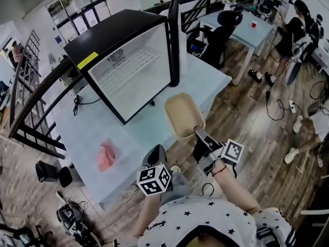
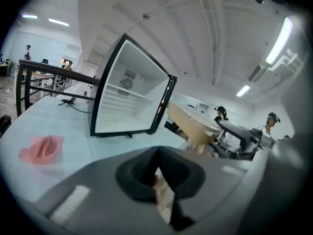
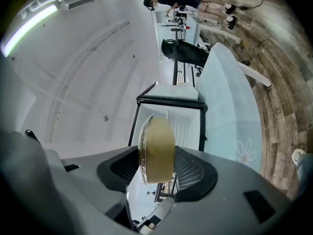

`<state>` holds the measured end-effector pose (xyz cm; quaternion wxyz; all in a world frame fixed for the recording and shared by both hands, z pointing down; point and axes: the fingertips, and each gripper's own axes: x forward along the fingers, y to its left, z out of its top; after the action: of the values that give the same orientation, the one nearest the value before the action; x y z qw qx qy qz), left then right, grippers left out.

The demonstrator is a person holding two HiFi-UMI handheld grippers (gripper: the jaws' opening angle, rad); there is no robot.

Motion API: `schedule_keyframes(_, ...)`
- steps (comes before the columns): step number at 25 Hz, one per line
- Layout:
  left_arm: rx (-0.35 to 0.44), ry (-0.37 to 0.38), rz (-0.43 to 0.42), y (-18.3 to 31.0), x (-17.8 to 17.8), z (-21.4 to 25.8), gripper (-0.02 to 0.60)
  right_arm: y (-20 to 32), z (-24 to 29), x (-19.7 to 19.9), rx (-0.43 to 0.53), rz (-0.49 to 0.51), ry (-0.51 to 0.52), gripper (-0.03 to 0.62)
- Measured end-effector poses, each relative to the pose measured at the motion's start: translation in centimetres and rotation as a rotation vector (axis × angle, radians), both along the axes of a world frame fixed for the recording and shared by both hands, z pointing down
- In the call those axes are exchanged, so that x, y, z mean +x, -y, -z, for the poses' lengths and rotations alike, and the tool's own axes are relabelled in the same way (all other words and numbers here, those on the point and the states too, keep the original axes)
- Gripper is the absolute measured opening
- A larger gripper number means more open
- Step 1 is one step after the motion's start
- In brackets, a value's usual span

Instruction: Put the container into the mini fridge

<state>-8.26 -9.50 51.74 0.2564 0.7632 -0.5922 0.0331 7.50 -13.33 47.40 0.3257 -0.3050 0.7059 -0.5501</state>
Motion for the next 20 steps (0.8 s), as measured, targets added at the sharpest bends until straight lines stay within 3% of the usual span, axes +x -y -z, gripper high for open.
schedule_keyframes(20,-0.005,0.008,0.033,12.5,-4.2,0.8,0.006,13.9,2.0,-4.9,-0.021,0.05,-0.002,0.227)
